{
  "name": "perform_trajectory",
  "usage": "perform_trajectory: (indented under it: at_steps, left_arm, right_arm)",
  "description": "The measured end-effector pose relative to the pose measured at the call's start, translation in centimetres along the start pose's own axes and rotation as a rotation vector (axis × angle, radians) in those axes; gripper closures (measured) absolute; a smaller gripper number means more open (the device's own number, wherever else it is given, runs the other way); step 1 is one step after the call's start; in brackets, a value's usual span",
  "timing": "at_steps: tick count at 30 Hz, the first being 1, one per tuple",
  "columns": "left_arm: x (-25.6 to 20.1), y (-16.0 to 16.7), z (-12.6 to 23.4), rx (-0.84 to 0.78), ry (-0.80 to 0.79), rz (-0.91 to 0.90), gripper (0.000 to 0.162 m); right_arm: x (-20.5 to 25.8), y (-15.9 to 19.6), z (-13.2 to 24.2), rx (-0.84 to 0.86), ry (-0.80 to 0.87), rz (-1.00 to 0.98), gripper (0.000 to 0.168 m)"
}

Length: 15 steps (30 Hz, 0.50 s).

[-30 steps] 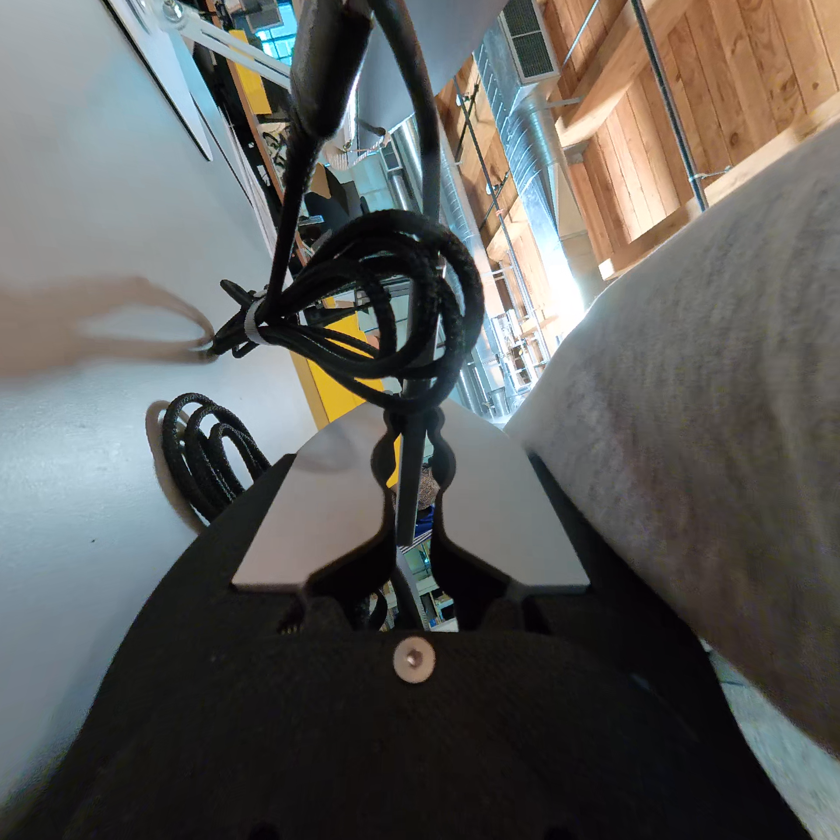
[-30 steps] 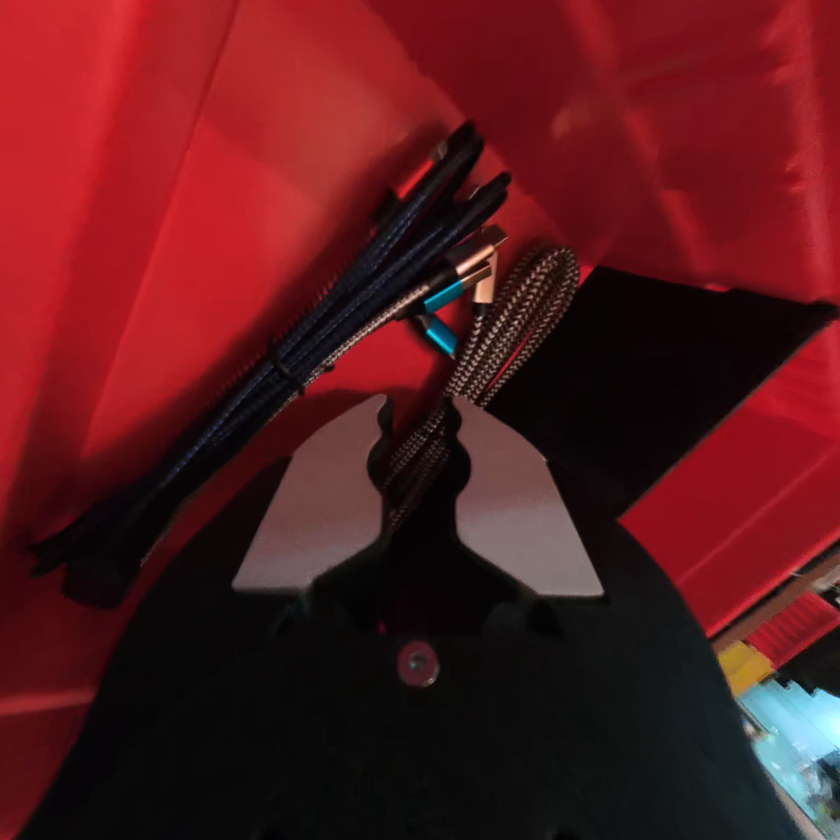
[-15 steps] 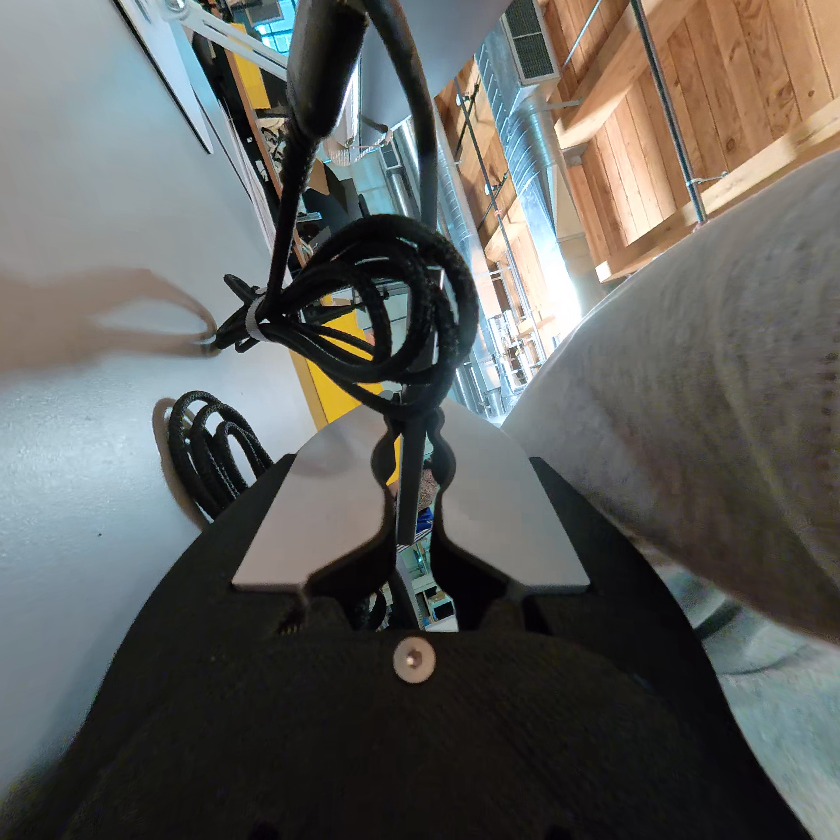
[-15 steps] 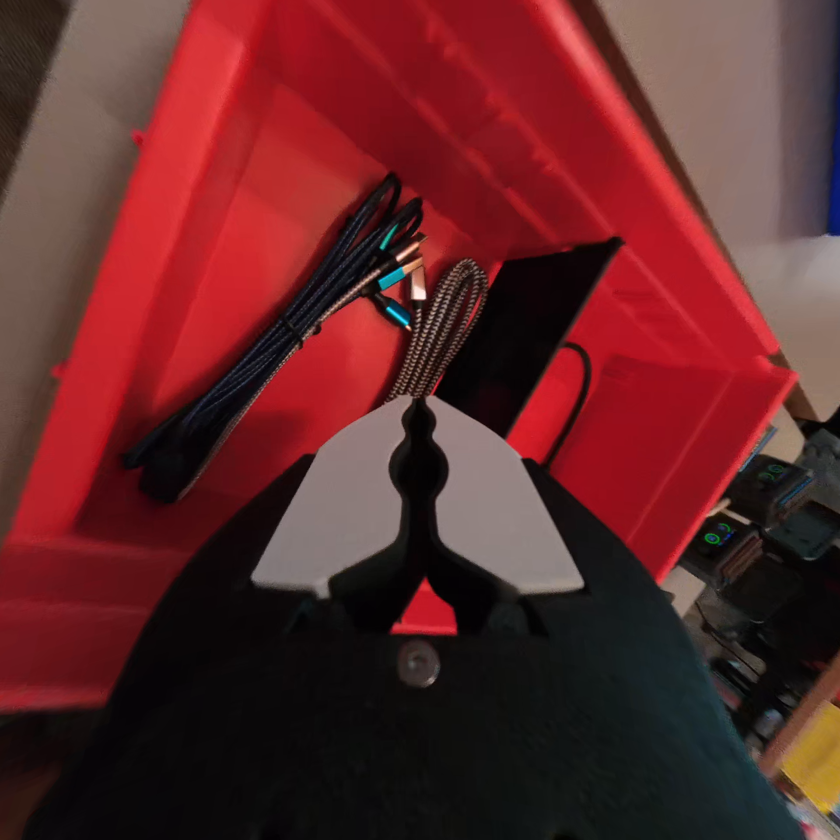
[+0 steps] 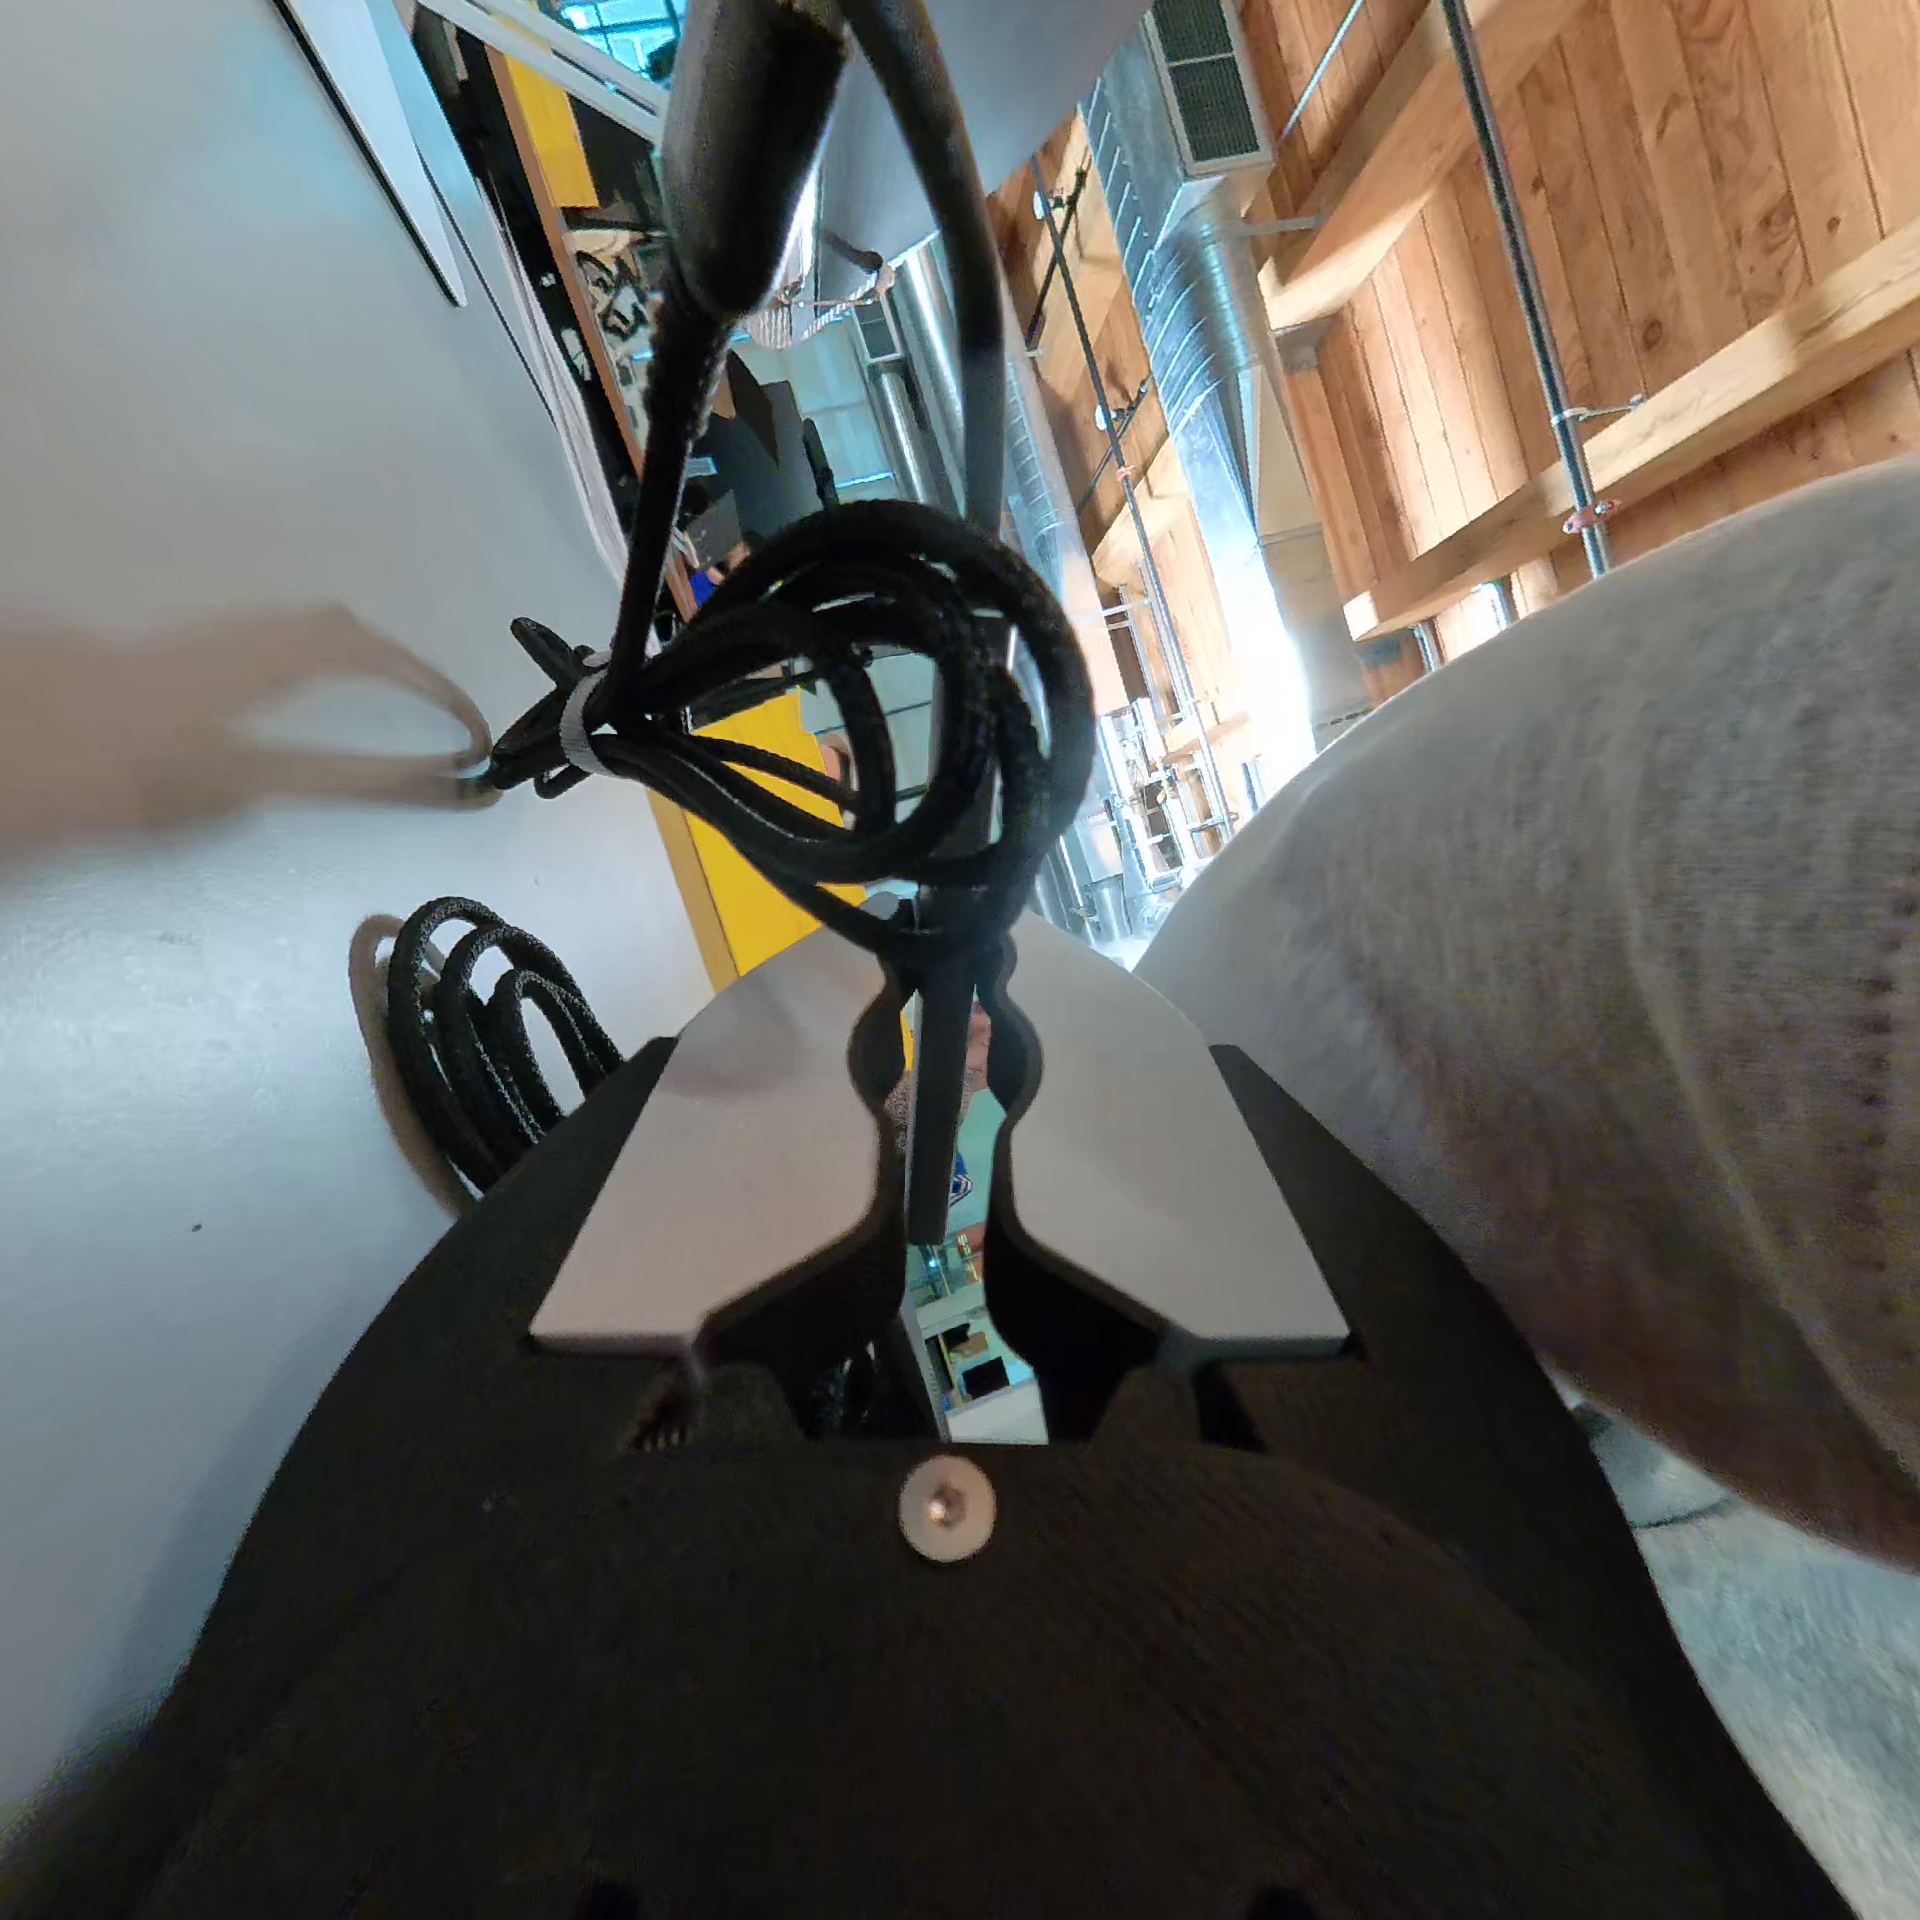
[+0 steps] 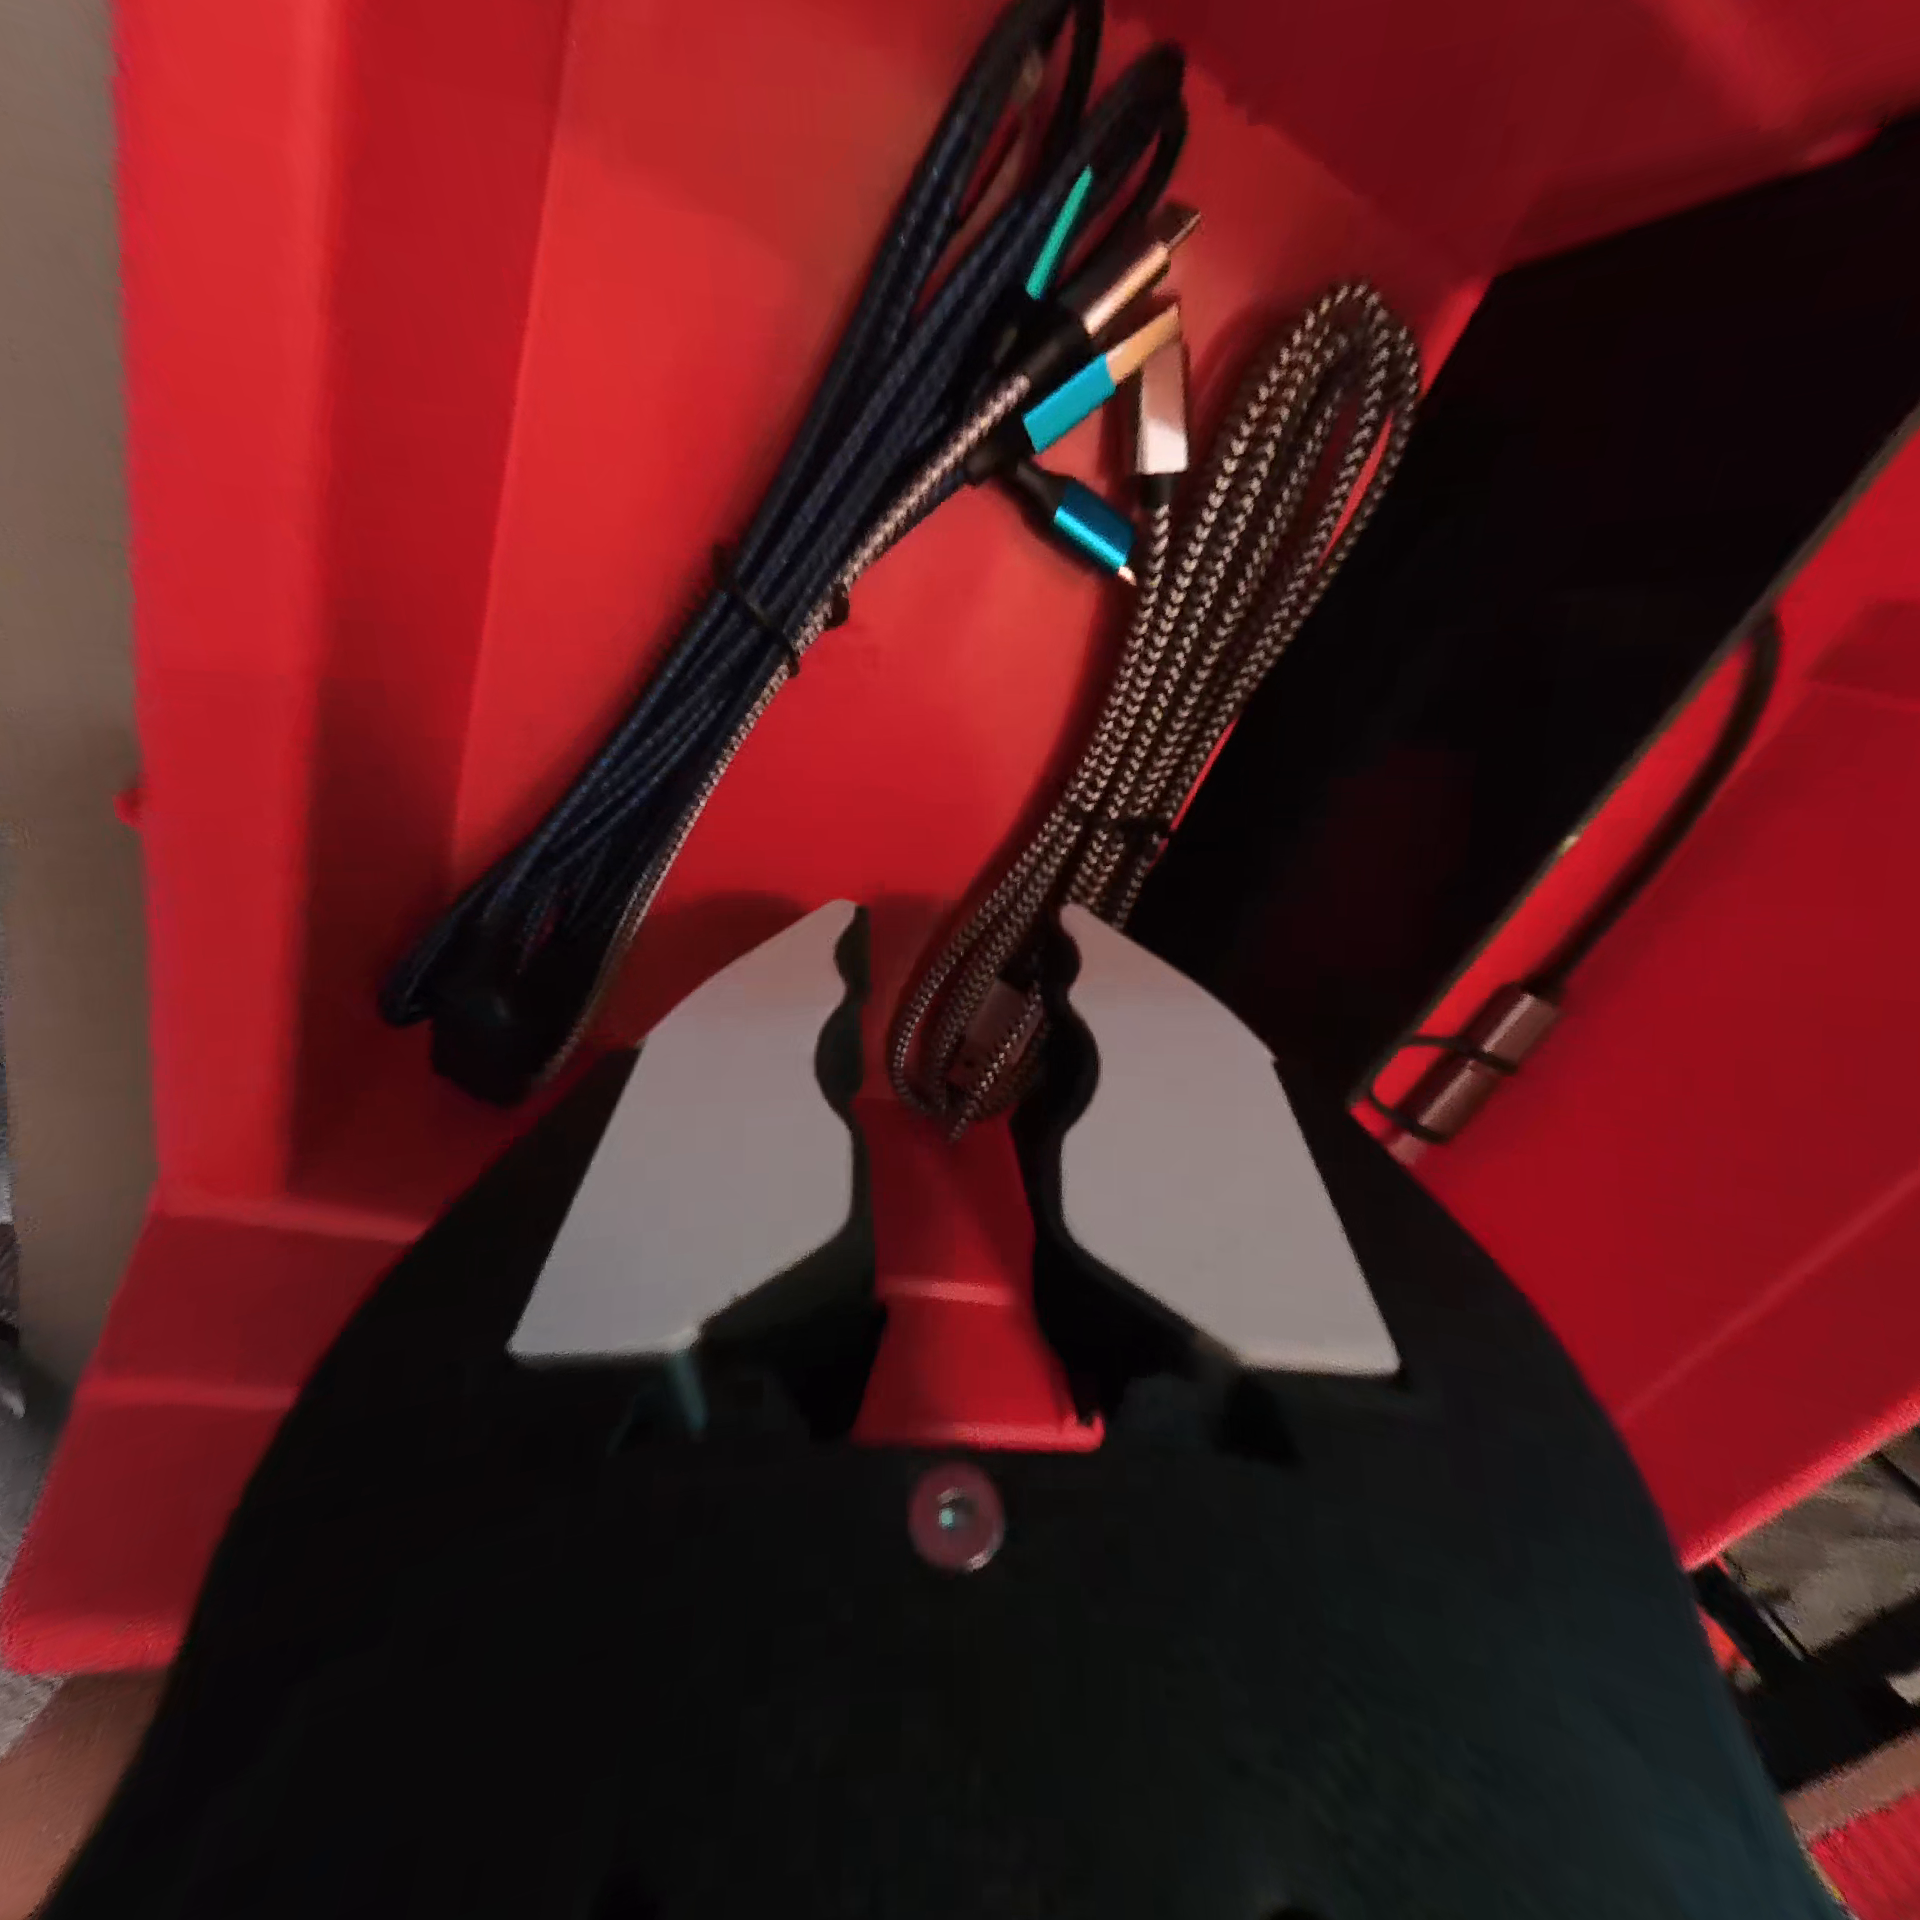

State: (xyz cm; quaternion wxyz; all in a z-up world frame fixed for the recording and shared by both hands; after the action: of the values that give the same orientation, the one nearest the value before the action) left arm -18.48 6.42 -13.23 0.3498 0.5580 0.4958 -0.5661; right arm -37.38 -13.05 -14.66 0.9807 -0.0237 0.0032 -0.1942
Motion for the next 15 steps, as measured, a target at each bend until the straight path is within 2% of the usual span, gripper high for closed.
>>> perform_trajectory:
  at_steps: [1,8,13,15]
  left_arm:
    - [0.0,0.0,0.0,0.005,0.005,0.008,0.152]
    - [-0.4,0.7,-0.4,0.055,0.021,0.018,0.152]
    - [-0.5,0.7,-0.4,0.052,0.023,0.022,0.152]
    - [-0.5,0.8,-0.4,0.056,0.024,0.022,0.152]
  right_arm:
    - [0.0,0.2,-0.1,0.024,-0.001,-0.007,0.138]
    - [0.6,1.0,-2.0,0.230,-0.106,-0.057,0.127]
    - [-0.3,0.8,-1.9,0.248,-0.081,-0.020,0.147]
    - [0.4,0.4,-2.1,0.172,-0.170,-0.001,0.158]
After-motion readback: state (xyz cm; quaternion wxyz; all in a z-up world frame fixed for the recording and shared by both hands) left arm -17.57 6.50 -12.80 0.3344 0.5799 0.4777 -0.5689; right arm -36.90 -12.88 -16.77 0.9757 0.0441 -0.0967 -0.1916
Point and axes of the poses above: each gripper's, where its closed fingertips meet, z back along the fingers, y out of its underside, x = y × z across the jaws, the point moved 4 cm from there along z, back along the fingers, and after that the axes turned 11 degrees about -y, right-handed, at the moved point
